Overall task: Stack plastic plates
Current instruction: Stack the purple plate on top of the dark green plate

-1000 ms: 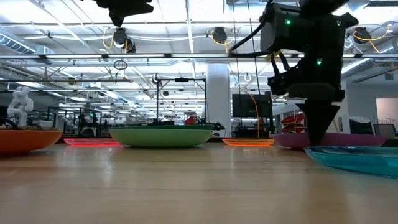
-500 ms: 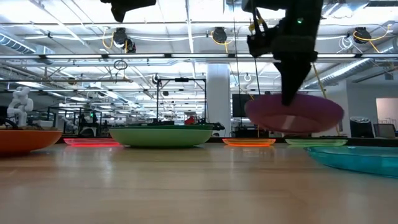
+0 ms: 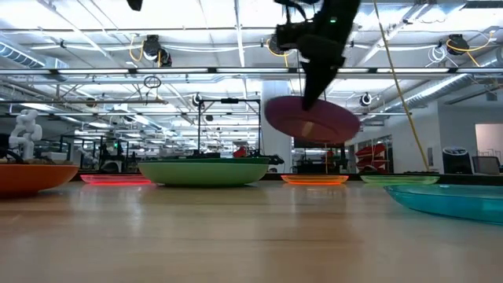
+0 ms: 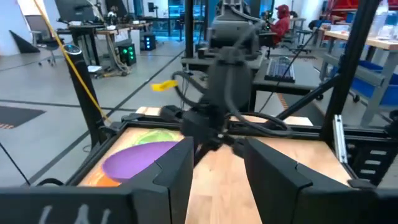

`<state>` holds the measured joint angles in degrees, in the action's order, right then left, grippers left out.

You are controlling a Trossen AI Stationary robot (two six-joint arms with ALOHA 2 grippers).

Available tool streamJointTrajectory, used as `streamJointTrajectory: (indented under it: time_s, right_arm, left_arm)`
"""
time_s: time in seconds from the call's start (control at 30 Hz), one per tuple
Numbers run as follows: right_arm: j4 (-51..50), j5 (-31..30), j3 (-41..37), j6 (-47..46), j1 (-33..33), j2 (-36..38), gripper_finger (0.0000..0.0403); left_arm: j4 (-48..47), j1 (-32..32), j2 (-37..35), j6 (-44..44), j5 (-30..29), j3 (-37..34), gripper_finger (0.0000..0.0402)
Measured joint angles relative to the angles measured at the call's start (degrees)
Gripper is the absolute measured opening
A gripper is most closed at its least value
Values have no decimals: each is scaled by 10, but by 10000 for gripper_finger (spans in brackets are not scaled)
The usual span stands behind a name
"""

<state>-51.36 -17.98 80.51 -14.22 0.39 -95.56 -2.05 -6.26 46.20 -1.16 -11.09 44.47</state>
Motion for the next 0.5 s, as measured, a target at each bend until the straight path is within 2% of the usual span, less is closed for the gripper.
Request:
streamJointTrajectory:
  time_s: [0.27, 0.5]
  right_arm:
    - [1, 1, 126, 127, -29, -107, 3]
    - [-1, 4, 242, 278, -37, -205, 3]
  left_arm:
    - [-36, -55, -18, 12, -93, 0, 148]
    - [-39, -78, -24, 24, -118, 0, 147]
